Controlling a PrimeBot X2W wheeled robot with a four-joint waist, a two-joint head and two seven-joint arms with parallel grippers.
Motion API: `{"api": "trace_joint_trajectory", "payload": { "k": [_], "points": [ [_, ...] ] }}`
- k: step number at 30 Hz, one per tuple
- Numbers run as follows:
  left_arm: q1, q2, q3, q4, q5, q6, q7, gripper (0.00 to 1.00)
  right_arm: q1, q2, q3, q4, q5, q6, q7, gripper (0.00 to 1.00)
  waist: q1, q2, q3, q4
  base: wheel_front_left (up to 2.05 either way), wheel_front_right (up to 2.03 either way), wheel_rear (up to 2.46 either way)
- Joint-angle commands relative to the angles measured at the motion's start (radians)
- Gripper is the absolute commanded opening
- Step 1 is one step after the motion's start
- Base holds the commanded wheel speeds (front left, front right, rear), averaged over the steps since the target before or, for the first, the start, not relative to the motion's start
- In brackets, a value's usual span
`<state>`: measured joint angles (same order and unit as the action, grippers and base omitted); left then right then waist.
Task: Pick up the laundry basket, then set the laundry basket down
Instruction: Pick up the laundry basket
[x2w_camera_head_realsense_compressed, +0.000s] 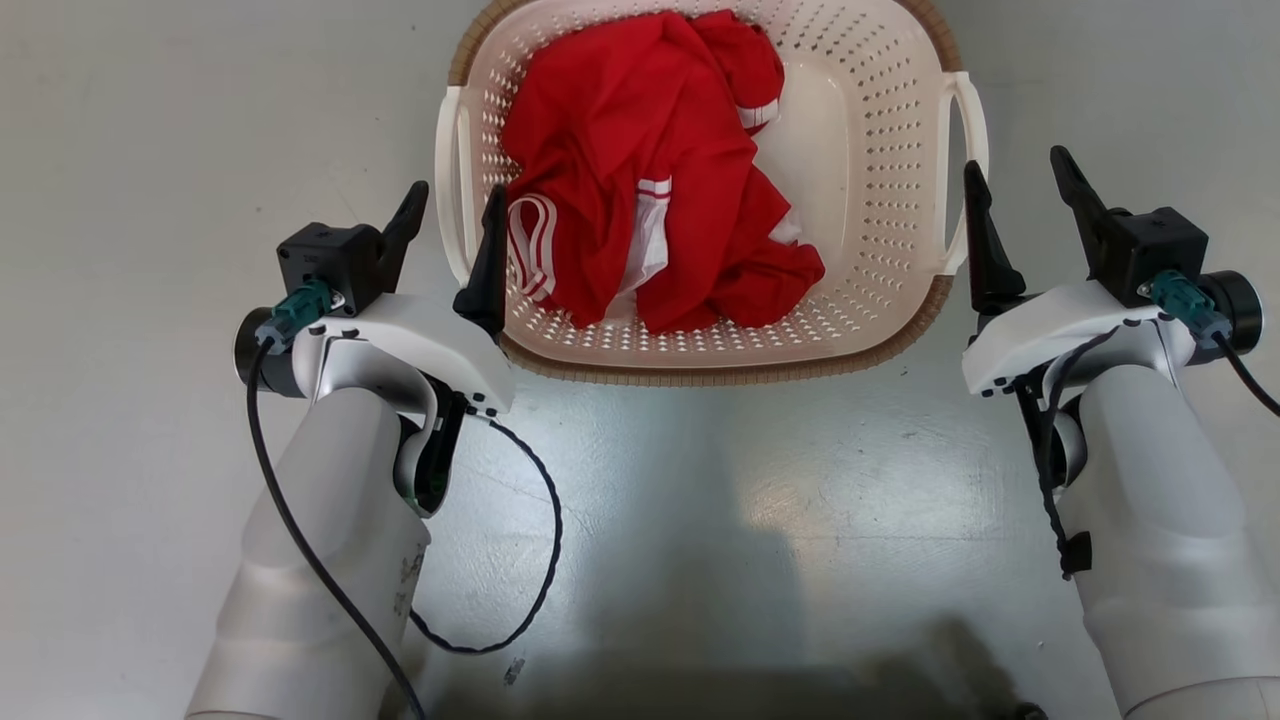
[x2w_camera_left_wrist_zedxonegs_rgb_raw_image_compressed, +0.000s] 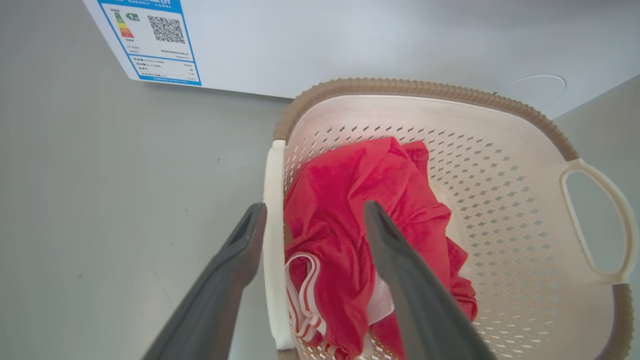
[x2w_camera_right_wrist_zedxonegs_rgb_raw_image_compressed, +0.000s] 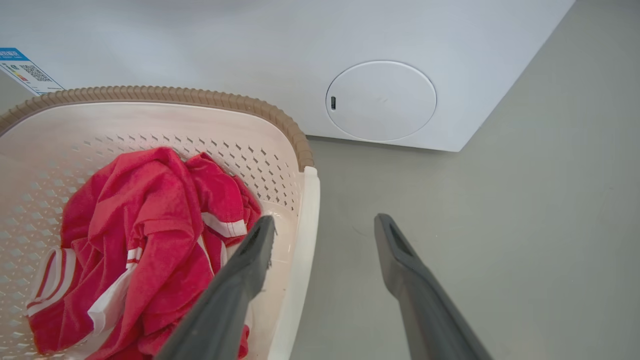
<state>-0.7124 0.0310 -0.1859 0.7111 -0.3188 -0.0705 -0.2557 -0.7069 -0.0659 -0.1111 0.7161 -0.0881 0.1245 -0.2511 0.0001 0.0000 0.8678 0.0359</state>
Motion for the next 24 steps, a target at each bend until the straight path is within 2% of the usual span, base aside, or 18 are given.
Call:
{"api": "trace_joint_trajectory", "payload": {
  "k": [1, 11, 24],
  "points": [
    [0.001, 0.019, 0.024, -0.001, 0.002, 0.008, -0.006, 1.00, 0.017, 0.010, 0.024, -0.012, -0.006, 0.006, -0.011, 1.00, -0.0001, 0.0000, 0.010, -0.002, 0.00, 0.00, 0.00],
    [-0.041, 0.019, 0.035, 0.026, 0.007, 0.013, -0.006, 1.00, 0.001, 0.008, 0.032, -0.007, -0.007, 0.006, -0.011, 1.00, -0.0001, 0.0000, 0.054, 0.003, 0.00, 0.00, 0.00],
    [-0.108, 0.019, 0.001, 0.084, -0.003, 0.018, -0.006, 1.00, -0.048, 0.013, 0.056, 0.033, -0.005, 0.006, -0.011, 1.00, -0.0001, 0.0000, 0.097, 0.006, 0.00, 0.00, 0.00]
  ]
}}
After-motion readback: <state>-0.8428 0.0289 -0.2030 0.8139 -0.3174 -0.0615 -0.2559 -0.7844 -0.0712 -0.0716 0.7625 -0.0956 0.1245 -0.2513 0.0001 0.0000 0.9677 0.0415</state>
